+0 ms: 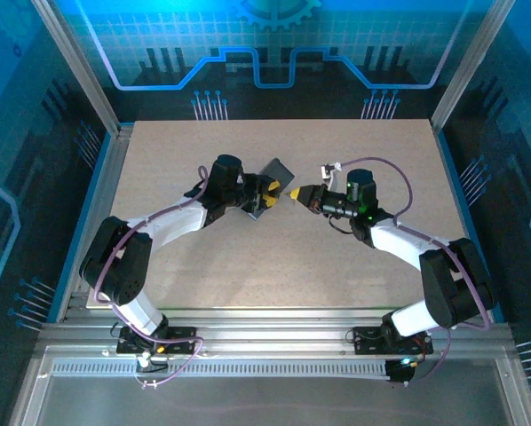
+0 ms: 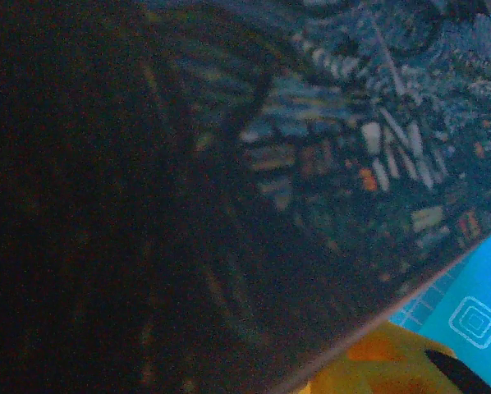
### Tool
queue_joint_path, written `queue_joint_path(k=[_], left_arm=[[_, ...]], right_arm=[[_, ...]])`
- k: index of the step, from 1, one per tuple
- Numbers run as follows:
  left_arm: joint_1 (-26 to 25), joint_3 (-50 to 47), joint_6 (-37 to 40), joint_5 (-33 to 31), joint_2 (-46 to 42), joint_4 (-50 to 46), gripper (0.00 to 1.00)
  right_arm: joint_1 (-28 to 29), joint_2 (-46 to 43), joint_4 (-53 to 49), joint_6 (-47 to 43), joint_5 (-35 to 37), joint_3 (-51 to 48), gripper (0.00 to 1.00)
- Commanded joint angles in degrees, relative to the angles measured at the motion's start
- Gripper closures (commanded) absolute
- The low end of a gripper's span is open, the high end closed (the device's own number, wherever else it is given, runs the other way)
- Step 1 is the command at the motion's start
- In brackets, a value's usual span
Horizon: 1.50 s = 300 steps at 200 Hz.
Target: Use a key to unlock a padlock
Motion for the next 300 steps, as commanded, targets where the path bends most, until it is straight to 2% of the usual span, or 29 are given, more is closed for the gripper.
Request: queue_joint_path(k=[1,160,232,300], left_arm=[[0.24,-0.09,-0.53,-0.22,-3.13,4.10,0.75],[-1.06,0.16,-2.64,-0.53,-3.22,5.96,0.76],[-1.62,0.09,-2.14,-0.57,-2.52,6.93,0.77],[-1.46,-0.57,-2.54,0.25,-1.99,9.06,0.78]], right_arm=[[0.78,-0.42,2.03,0.14,0.97,0.99,1.00],[2.24,1.17,3.46,1.11,2.07,2.16,1.00],[2.59,3.85,8.35,5.45,1.02,1.83,1.00],[2.90,6.07,11.24,5.76,0.18,1.05,1.00]])
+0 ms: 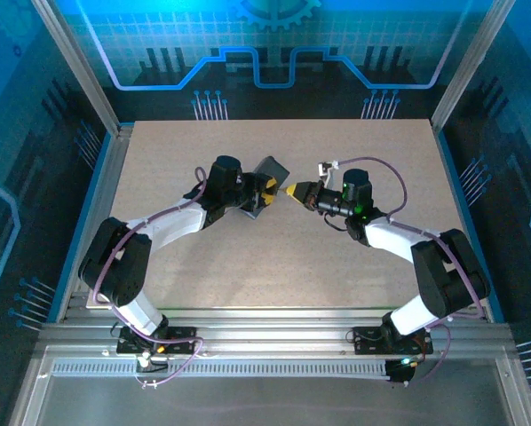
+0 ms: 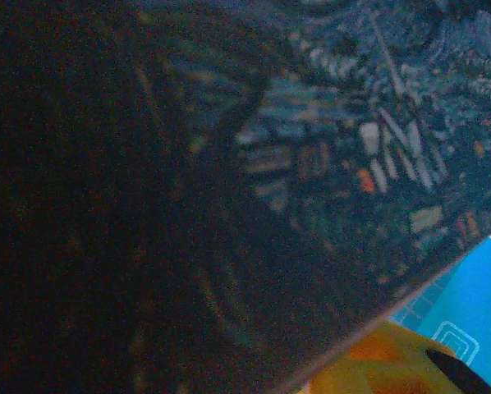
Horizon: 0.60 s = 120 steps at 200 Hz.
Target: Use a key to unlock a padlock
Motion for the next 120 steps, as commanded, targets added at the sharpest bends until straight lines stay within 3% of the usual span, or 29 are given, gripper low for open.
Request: queue_joint_path(k=[1,45,86,120], left_arm=[[-1.17,0.34,0.38,4.45,-1.38,7.27,0.78],[-0.74,0.26,2.06,6.01,-1.68,6.53,0.78],[-0.72,-0.40,2.04,5.91,-1.90,6.34,0.78],[-0.76,0.58,2.88,6.02,-1.81,5.30,0.78]], right_arm=[[1.68,1.95,3.34,0.00,-1.11,0.56,1.00],[1.86,1.31,5.01,-5.84,-1.29,-1.83,1.00],[2.91,-2.58,-2.44,-17.30,0.96,-1.23,1.00],[2.47,-1.32,-1.94,-17.04,0.60,-1.05,1.00]])
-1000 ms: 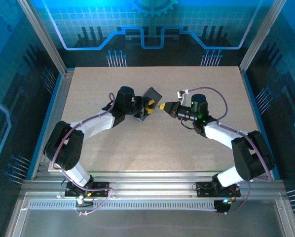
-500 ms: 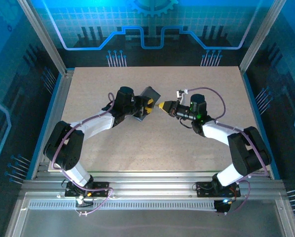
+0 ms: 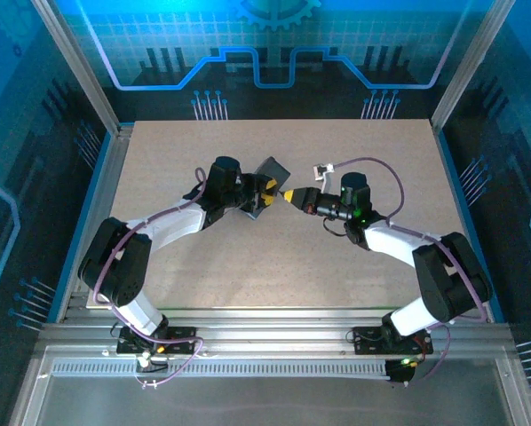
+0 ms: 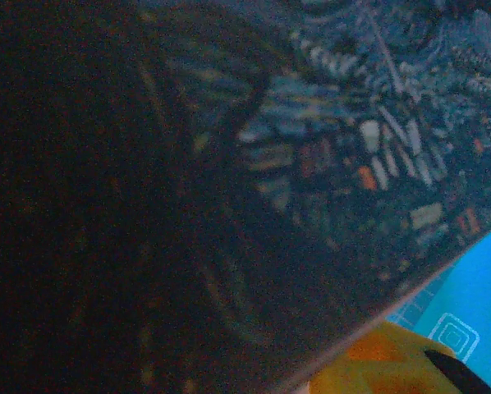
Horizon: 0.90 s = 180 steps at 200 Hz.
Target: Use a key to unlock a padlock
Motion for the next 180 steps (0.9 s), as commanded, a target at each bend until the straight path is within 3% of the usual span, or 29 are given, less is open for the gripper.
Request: queue_joint_path(k=[1,79,180], left_arm=[[-1.00,1.24,2.49,4.67,-1.81,4.49,0.78],[-1.00,1.85,3.87,5.87,-1.62,4.59,0.78],[2.04,1.31,10.44,4.79,-1.56,-3.77,0.79]], right_arm=[[1.01,0.51,-0.38,-3.28,0.13,0.49,1.00],[1.16,5.69,3.29,-1.25,-1.73,3.74,1.00],[0.64,2.31,0.36,-3.39,-2.52,0.53,1.00]])
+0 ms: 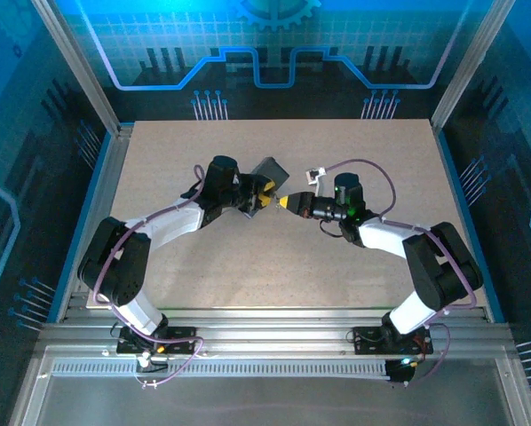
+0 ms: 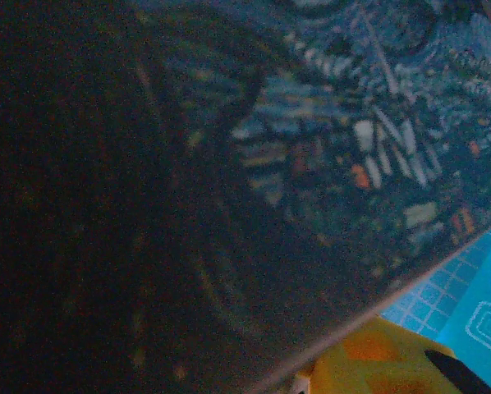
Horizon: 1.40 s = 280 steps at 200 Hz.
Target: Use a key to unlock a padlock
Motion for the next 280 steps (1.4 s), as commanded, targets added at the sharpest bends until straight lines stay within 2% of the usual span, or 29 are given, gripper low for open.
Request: queue_joint_path(k=[1,80,123,167,217,231,246,263,280], left_arm=[[0.54,1.25,3.11,2.87,-1.55,-1.17,0.79],[0.80,0.93,2.92,2.78,-1.72,-1.18,0.78],[2.44,0.53,4.50,1.67,-2.17,-3.83,0.71],[3.84,2.09,6.46,0.61,-1.72,-6.51,0.67],[4.14,3.06,8.34,1.45,-1.12,-7.68,0.67],[4.15,4.22,11.14,2.68,-0.95,-9.63,0.67],[4.14,6.84,17.30,2.98,-0.59,-16.49,0.65],[3.99,7.51,23.17,-0.02,-0.76,-22.91,0.64],[3.94,6.83,26.33,-3.02,-0.13,-25.41,0.65]], right_arm=[[-0.03,-2.10,0.44,-2.00,0.82,-0.56,1.00],[-0.07,1.52,3.28,-0.05,-0.30,0.45,1.00],[-0.07,0.61,2.19,-0.40,-1.02,-0.24,1.00],[-0.07,0.23,2.31,-0.36,-1.67,-2.01,1.00],[-0.04,-0.91,0.53,-1.76,-3.60,-2.07,1.00],[-0.06,-1.40,-2.52,-3.82,-4.22,-1.49,1.00],[-0.32,-2.45,-4.68,-5.29,-4.28,-1.76,1.00],[-0.93,-4.04,-5.80,-6.13,-4.45,-2.84,1.00],[-1.66,-5.69,-8.54,-7.49,-4.21,-3.46,1.00]])
